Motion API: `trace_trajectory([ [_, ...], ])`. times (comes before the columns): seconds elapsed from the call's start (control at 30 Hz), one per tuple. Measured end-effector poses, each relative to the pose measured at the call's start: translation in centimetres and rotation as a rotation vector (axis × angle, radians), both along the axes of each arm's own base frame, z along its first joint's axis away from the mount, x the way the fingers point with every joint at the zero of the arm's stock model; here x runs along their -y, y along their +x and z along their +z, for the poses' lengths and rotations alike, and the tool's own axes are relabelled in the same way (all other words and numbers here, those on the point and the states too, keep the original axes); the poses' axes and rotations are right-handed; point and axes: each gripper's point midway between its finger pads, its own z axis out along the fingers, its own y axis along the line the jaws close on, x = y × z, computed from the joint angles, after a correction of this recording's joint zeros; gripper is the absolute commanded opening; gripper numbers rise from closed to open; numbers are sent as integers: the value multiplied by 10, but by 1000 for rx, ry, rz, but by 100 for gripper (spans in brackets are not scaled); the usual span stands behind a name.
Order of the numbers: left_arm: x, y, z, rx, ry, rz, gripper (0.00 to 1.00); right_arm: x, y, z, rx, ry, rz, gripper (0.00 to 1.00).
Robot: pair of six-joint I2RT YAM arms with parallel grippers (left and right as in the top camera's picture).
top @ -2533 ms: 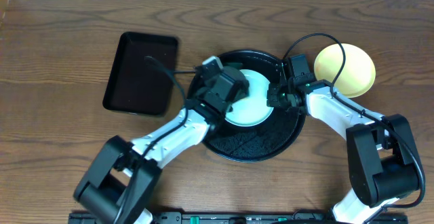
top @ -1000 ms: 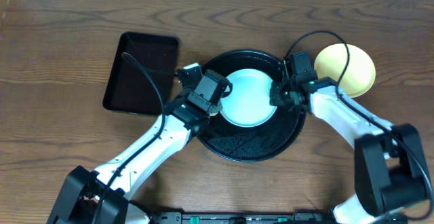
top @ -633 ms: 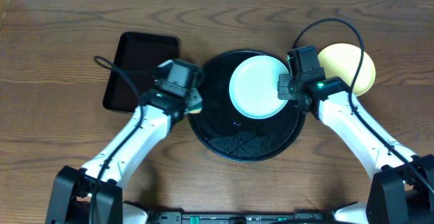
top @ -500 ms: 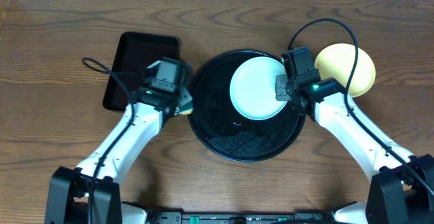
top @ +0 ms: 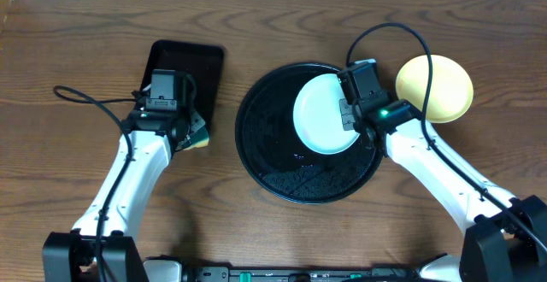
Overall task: Clean dirty plates on tray and stack at the side
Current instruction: 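Move the sponge with the left gripper back over the black tray, then lift the green plate off the round tray with the right gripper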
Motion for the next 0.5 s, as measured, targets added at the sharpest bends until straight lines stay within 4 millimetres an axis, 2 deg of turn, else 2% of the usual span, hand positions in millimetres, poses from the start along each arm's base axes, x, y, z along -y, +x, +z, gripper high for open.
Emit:
trace_trajectory([
  [0.2,-1,-1,0,-3,10,-11,8,15,15,38,79,-115,-41,1],
  [0.3,-1,-2,-2,-8,13,-16,7,26,16,50,97,-183,-63,1],
  [0.4,-2,-5,-5,-19,19,-20,7,33,16,57,112,-254,-67,1],
  [0.5,-2,-6,-6,-21,20,-22,7,31,15,60,117,-298,-46,1],
])
